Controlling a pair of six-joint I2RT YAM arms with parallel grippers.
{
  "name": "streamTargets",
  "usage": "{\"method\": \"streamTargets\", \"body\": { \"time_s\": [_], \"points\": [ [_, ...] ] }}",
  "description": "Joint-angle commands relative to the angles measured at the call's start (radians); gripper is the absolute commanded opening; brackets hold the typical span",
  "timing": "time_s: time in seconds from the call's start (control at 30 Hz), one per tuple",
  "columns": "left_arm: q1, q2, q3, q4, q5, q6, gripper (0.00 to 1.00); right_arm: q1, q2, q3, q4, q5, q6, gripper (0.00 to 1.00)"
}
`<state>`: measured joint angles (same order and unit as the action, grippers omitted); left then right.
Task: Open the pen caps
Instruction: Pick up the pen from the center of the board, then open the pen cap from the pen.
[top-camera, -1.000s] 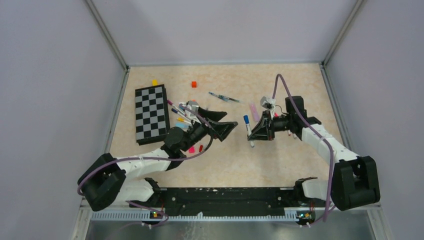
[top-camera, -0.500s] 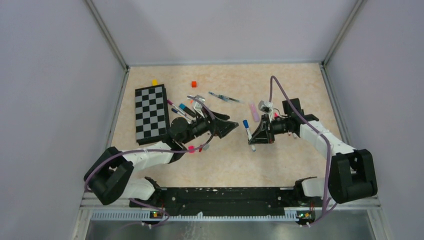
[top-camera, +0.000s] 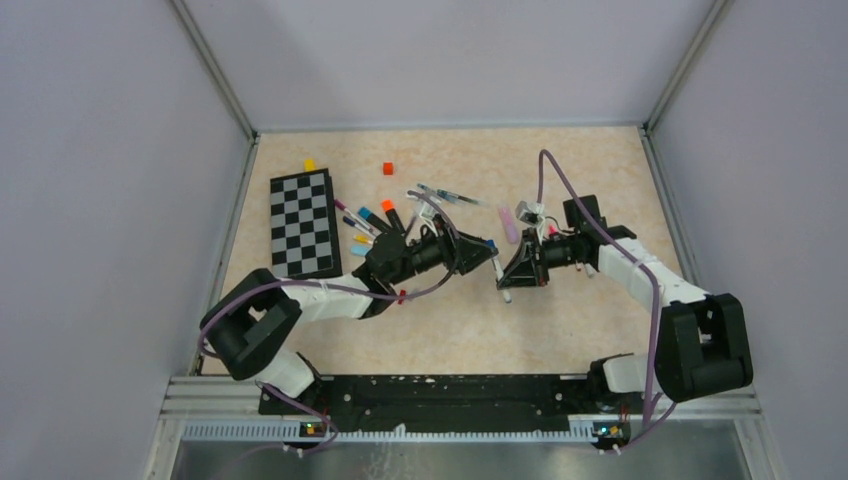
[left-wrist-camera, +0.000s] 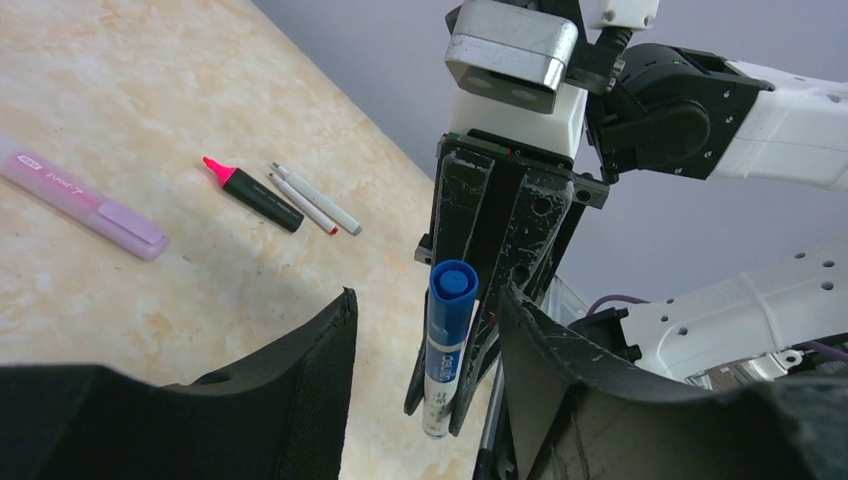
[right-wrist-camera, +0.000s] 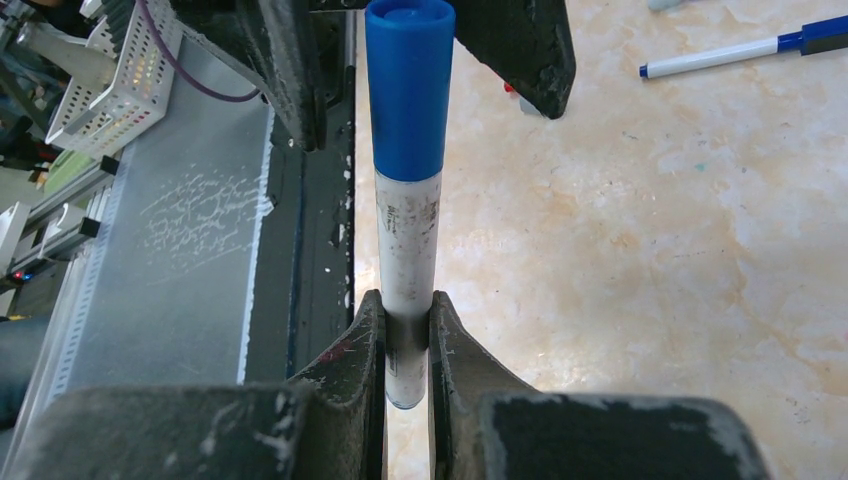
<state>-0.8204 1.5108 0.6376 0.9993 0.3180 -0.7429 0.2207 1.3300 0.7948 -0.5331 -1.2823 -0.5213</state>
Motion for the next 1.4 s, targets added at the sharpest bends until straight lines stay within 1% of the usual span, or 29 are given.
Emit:
{"method": "streamTargets", "body": {
  "time_s": [0.0, 0.23, 0.37, 0.4, 0.43, 0.47, 0.5, 0.53, 0.57, 0.6, 0.63, 0.7, 0.73, 0.8, 0.93, 1.13, 1.17, 1.27, 1.33, 1.37],
  "points": [
    [-0.01, 0.034, 0.053, 0.108, -0.014, -0.02, 0.55, 0.01, 0.006, 0.045, 0.003, -0.026, -0.032, 0.0],
    [-0.024, 0.078, 0.08, 0.14, 0.03, -0.053, 0.42, 0.009, 0.008, 0.049, -0.004, -0.02, -0.037, 0.0],
    [-0.029, 0.087, 0.085, 0.147, 0.052, -0.06, 0.3, 0.009, 0.008, 0.052, -0.01, -0.018, -0.04, 0.0],
    [-0.032, 0.089, 0.086, 0.147, 0.057, -0.06, 0.27, 0.011, 0.007, 0.052, -0.012, -0.018, -0.04, 0.0],
    [-0.033, 0.088, 0.086, 0.147, 0.062, -0.061, 0.21, 0.01, 0.006, 0.053, -0.013, -0.017, -0.041, 0.0],
    [-0.035, 0.089, 0.085, 0.147, 0.062, -0.061, 0.1, 0.01, 0.006, 0.053, -0.012, -0.017, -0.04, 0.0],
    [-0.038, 0.088, 0.083, 0.15, 0.06, -0.062, 0.02, 0.009, 0.005, 0.053, -0.012, -0.015, -0.038, 0.0],
    [-0.04, 0.086, 0.08, 0.154, 0.057, -0.062, 0.0, 0.01, 0.005, 0.053, -0.006, -0.015, -0.031, 0.0],
    [-0.042, 0.083, 0.077, 0.154, 0.05, -0.063, 0.0, 0.009, 0.004, 0.055, 0.001, -0.015, -0.018, 0.02],
    [-0.046, 0.078, 0.074, 0.154, 0.038, -0.063, 0.0, 0.009, 0.001, 0.056, 0.013, -0.015, 0.0, 0.14],
    [-0.052, 0.074, 0.069, 0.154, 0.021, -0.06, 0.0, 0.008, -0.002, 0.056, 0.028, -0.017, 0.021, 0.3],
    [-0.064, 0.066, 0.055, 0.16, -0.014, -0.053, 0.0, 0.009, -0.008, 0.055, 0.052, -0.019, 0.053, 0.44],
    [-0.071, 0.065, 0.045, 0.168, -0.034, -0.05, 0.0, 0.008, -0.009, 0.054, 0.065, -0.019, 0.074, 0.48],
    [-0.082, 0.064, 0.017, 0.206, -0.073, -0.051, 0.0, 0.008, -0.013, 0.051, 0.093, -0.018, 0.109, 0.5],
    [-0.097, 0.072, -0.015, 0.274, -0.115, -0.06, 0.0, 0.006, -0.017, 0.044, 0.154, -0.032, 0.186, 0.49],
    [-0.112, 0.081, -0.014, 0.282, -0.134, -0.051, 0.0, -0.004, -0.022, 0.038, 0.223, -0.054, 0.27, 0.47],
    [-0.114, 0.083, -0.014, 0.285, -0.135, -0.051, 0.0, -0.005, -0.024, 0.037, 0.233, -0.056, 0.285, 0.45],
    [-0.118, 0.085, -0.012, 0.292, -0.144, -0.046, 0.0, -0.005, -0.026, 0.032, 0.257, -0.055, 0.306, 0.31],
    [-0.118, 0.079, -0.014, 0.294, -0.15, -0.039, 0.0, -0.006, -0.026, 0.031, 0.269, -0.053, 0.317, 0.17],
    [-0.119, 0.075, -0.015, 0.295, -0.155, -0.037, 0.0, -0.006, -0.026, 0.03, 0.272, -0.052, 0.322, 0.07]
  ]
}}
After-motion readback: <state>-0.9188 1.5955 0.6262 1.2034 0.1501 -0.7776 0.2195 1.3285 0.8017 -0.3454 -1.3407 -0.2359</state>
